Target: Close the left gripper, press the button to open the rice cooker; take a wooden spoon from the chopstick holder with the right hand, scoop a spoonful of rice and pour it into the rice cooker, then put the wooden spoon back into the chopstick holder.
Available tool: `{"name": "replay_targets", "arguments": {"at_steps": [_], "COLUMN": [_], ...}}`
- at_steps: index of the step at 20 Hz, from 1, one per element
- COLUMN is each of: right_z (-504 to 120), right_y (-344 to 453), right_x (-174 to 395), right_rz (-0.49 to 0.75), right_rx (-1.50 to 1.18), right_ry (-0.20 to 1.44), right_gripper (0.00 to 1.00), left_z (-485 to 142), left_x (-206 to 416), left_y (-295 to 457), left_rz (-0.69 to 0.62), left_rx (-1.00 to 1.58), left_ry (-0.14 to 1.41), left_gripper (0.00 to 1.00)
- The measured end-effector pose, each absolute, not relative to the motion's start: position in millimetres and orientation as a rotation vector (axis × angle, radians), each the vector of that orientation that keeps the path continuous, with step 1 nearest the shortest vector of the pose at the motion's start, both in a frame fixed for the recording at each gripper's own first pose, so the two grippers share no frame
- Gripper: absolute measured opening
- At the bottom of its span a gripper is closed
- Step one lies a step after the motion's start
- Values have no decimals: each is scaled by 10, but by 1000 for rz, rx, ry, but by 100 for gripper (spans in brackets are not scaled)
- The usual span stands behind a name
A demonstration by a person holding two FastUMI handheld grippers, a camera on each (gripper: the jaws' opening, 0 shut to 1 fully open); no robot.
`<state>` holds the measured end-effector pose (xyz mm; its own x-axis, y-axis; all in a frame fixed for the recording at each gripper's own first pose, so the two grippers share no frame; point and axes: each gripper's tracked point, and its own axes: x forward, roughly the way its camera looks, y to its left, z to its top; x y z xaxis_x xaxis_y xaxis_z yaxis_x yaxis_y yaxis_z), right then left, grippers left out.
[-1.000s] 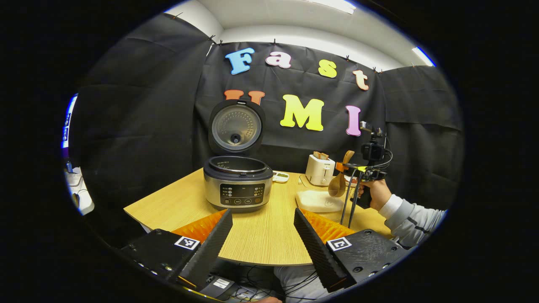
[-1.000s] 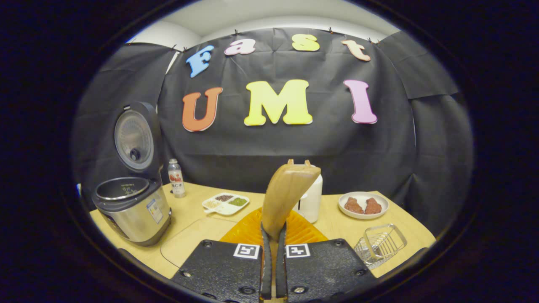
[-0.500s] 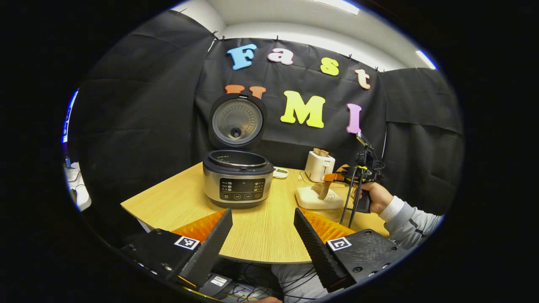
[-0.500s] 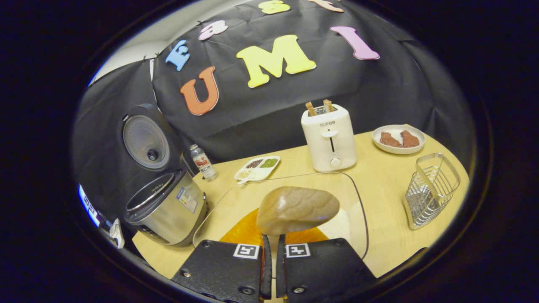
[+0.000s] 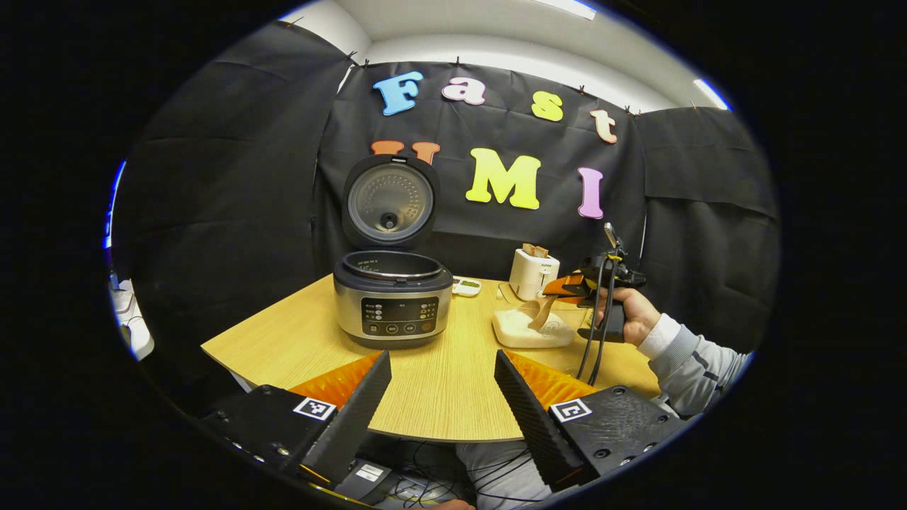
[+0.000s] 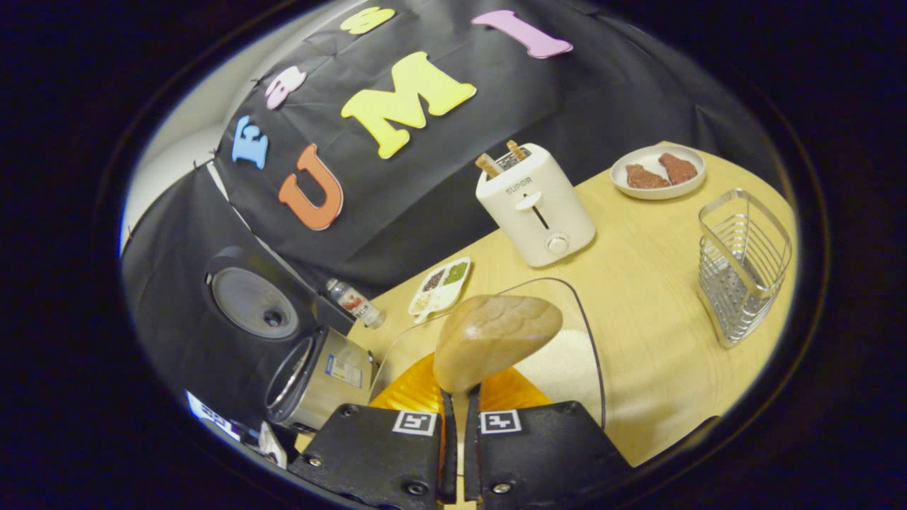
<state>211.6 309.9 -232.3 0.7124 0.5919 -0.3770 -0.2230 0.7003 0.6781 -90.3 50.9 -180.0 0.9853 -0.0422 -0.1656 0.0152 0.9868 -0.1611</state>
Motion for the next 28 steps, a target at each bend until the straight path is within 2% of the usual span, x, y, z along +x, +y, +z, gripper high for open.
{"name": "replay_targets", "arguments": {"at_steps": [7,11,13,16,21,25,28], "right_z": [-1853,-1428,-1325,-1108,-1229,-1428,-1351], "right_y": [2792,2786,2788,2980,3556,3941,4146], "right_x": [2118,2028,1995,1875,1650,1501,1461], "right_rz": [470,545,537,607,695,704,730], "right_rx": [825,906,926,1013,1213,1272,1346], "right_ry": [540,445,423,410,603,762,793], "right_gripper": [9,9,9,9,8,9,8], "left_z": [-1809,-1823,-1819,-1805,-1815,-1796,-1848], "left_x": [-902,-914,-930,-937,-973,-1021,-1170], "left_y": [513,532,551,556,566,626,701], "left_rz": [-20,10,15,21,29,32,32], "left_rx": [-162,-142,-150,-169,-166,-162,-159], "left_ry": [169,186,187,177,176,163,155], "left_gripper": [95,95,95,95,95,95,95]}}
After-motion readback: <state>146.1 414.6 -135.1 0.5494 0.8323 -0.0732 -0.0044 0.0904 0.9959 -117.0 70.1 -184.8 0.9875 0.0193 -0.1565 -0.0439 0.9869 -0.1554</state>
